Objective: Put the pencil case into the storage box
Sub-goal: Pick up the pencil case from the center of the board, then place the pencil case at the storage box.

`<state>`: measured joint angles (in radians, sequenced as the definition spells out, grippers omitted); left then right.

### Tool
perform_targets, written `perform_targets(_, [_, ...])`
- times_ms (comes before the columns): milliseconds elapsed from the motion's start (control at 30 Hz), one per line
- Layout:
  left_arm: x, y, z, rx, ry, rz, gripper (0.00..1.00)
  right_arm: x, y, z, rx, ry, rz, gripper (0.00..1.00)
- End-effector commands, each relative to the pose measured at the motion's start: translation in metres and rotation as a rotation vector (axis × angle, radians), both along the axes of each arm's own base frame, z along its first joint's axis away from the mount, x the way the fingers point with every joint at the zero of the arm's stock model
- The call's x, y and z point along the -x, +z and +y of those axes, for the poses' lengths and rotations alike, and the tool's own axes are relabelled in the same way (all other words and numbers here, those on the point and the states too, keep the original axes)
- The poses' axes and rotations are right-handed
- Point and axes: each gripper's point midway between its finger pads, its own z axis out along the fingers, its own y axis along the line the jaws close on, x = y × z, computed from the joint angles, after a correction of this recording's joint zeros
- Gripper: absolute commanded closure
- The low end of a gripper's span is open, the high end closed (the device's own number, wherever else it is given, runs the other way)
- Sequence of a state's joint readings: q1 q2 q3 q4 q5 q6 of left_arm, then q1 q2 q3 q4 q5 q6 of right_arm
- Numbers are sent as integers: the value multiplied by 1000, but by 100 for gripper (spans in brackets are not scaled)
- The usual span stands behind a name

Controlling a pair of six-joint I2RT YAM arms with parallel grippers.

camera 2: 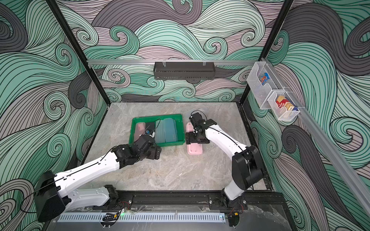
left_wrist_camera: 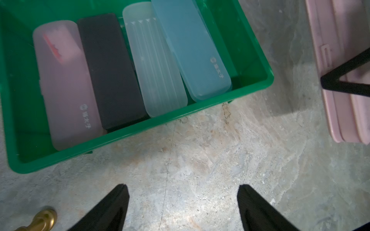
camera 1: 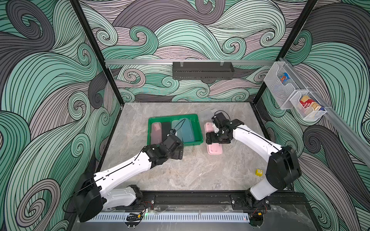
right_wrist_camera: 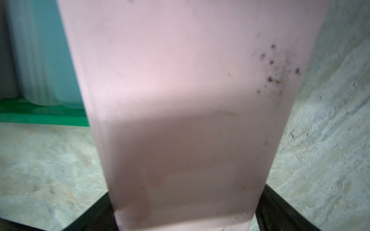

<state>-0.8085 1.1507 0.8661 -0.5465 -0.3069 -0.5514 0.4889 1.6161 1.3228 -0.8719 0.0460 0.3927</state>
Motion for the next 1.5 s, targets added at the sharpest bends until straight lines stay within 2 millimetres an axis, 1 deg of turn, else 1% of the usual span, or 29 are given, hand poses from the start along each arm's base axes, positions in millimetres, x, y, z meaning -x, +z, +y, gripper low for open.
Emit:
perform_targets(0, [-4, 6, 34, -25, 79, -17, 8, -18, 28, 32, -49, 48, -45, 14])
perform_targets(67, [-10, 4, 51, -18, 122, 3, 8, -32, 38, 55, -58, 81, -64, 14])
perform_targets(167, [-17, -4, 74, -26, 182, 37, 8, -52, 44, 92, -77, 130, -80, 14])
perform_targets(233, [-20, -7, 83, -19, 211, 48, 8, -65, 43, 118, -90, 164, -85, 14])
perform_targets(333, [-25, -12, 84, -3, 225, 58, 8, -78, 35, 151, -97, 205, -78, 14])
perform_targets(533, [-32, -25, 88, -18, 251, 94, 8, -94, 17, 202, -139, 268, -79, 14])
perform_targets(567, [-33, -25, 89, -16, 253, 95, 8, -96, 11, 206, -135, 271, -72, 14])
perform_targets(733, [-35, -26, 93, -9, 268, 92, 8, -103, -2, 223, -147, 282, -72, 14])
perform_targets(933, [-37, -30, 93, -3, 268, 104, 8, -106, -19, 229, -137, 259, -59, 14])
perform_targets(1000, [-37, -31, 93, -2, 268, 104, 8, -107, -23, 228, -135, 243, -51, 14])
perform_targets(1067, [-37, -32, 93, -2, 269, 107, 8, -105, -25, 229, -129, 237, -49, 11])
perform_targets(1100, [-37, -33, 93, -2, 269, 107, 8, -104, -26, 229, -124, 235, -48, 8])
perform_targets(1133, [-37, -34, 94, -2, 269, 110, 8, -102, -27, 230, -123, 234, -45, 2])
perform_targets(1167, [-37, -34, 94, -1, 269, 111, 8, -101, -27, 231, -122, 235, -42, 1])
perform_targets(1333, [-35, -35, 94, 2, 270, 112, 8, -97, -28, 232, -116, 224, -39, 1])
perform_targets(1467, [-35, -34, 94, 5, 268, 110, 8, -94, -23, 237, -131, 231, -42, 1])
